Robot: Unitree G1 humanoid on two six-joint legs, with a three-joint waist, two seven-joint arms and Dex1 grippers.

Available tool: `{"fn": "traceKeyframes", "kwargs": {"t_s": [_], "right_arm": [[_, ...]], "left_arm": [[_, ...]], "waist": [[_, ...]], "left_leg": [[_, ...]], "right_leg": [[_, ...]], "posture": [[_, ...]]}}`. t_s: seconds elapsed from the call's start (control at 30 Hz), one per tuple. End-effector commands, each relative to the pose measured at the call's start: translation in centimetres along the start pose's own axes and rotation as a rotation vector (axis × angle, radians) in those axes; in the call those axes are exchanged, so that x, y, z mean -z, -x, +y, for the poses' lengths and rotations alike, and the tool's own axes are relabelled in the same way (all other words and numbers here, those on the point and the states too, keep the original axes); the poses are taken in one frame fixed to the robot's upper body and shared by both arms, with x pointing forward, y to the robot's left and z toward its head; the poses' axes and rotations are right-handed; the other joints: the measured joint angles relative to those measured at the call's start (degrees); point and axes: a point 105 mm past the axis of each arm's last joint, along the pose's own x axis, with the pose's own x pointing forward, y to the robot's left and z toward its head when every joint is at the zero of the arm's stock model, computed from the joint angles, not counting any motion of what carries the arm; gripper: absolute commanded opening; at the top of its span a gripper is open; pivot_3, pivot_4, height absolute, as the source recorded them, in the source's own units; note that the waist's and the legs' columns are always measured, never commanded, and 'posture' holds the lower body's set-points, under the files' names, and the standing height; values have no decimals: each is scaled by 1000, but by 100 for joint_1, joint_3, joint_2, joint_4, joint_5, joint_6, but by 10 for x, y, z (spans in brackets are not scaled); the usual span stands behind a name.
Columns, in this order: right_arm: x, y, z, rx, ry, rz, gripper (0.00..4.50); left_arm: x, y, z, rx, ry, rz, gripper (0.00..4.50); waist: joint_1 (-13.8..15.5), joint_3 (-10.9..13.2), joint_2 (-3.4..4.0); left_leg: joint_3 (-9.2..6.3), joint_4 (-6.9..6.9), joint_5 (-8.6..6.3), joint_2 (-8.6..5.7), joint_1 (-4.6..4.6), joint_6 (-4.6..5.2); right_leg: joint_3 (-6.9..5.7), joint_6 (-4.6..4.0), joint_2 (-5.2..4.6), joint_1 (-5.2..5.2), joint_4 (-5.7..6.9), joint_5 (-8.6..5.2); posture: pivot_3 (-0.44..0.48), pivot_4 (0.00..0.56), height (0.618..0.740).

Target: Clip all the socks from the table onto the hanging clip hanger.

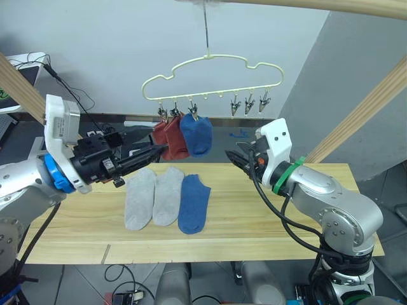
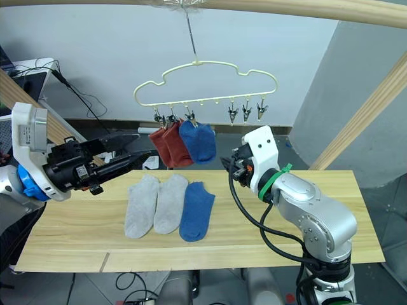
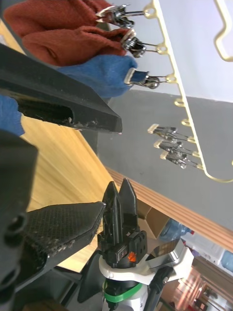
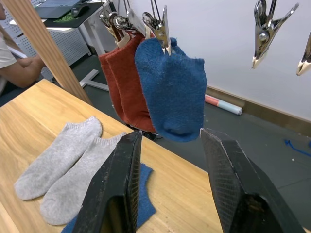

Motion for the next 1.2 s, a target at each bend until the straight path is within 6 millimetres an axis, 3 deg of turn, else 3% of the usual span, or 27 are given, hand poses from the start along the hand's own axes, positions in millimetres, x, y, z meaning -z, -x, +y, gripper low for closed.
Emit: {"fn": "traceKeyframes", "kwargs": {"t_s": [0.03, 0.27, 0.77, 1.03, 1.2], "right_arm": [[-13, 4, 3, 14, 17, -48, 1960], [-23, -4, -9, 123, -32, -58, 1960], [-35, -16, -6, 146, -66, -88, 1960], [-38, -27, -11, 163, -72, -96, 1960], [-39, -33, -16, 192, -76, -99, 1960]], "left_arm": [[-9, 0, -3, 34, -25, -21, 2578], [-18, 5, -4, 104, 10, -38, 2578], [-6, 5, -6, 114, -34, 6, 2578], [-15, 4, -15, 182, -4, -23, 2578], [-28, -3, -10, 148, -10, -113, 2578]], "waist": [[1, 0, 0], [-3, 6, 9], [-3, 8, 13], [-3, 9, 14], [-1, 10, 14]], "left_leg": [[0, 1, 0, 0, 0, 0], [1, 4, 0, 3, 2, 1], [4, -9, 0, 3, 0, 1], [4, -13, 0, 4, 0, 1], [3, -12, 0, 3, 0, 1]], "right_leg": [[0, 1, 0, 0, 0, 0], [-1, 4, 1, -1, 1, -4], [1, -1, 0, -7, -4, -8], [0, -2, 0, -8, -5, -10], [-1, 0, 0, -7, -5, -11]], "posture": [[-141, 269, 740], [-142, 287, 740], [-138, 286, 740], [-125, 285, 740], [-123, 281, 740]]}}
